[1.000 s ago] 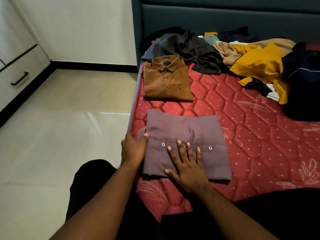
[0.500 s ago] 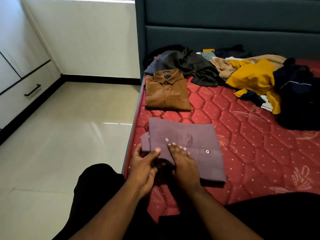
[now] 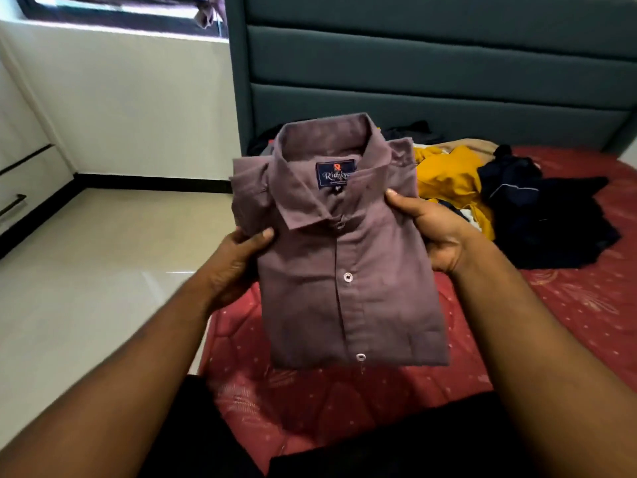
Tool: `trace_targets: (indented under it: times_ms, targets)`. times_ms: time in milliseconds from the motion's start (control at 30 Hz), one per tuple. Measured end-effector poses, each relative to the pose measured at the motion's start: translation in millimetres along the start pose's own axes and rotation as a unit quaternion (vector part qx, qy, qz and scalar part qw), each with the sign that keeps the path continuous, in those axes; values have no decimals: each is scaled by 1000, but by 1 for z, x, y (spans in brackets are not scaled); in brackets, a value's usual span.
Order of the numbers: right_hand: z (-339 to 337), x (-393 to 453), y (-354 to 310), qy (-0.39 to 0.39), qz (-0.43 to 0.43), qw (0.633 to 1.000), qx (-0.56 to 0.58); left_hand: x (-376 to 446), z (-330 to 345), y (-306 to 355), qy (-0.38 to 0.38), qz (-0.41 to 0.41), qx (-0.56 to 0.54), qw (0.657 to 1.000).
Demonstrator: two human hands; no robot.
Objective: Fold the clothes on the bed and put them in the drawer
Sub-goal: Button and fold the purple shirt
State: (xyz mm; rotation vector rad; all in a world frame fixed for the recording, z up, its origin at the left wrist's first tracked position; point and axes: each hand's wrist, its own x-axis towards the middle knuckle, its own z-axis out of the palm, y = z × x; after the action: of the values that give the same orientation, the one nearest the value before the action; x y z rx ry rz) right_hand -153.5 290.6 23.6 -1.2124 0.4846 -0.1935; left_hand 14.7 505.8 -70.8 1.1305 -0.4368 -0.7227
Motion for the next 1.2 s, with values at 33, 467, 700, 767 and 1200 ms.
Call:
trace_targets:
  times_ms: [33,467,700,767,1200]
  targets:
    - [-12,14,4,25,23,999,-3,7,4,0,-11,-2,-4,1000]
    - [-85,49,194,223,133,956,-137,9,-29,-126,147,-217,18,965]
    - [-82,84,184,239,144,953,-118,49,-22,-117,198,-180,-2,964]
    - [-81,93,174,196,156,961,-119,59,-20,-118,181,-165,25,969]
    - [-26,235,71,75,-58,995,-6,197,-50,-11,167,78,76,980]
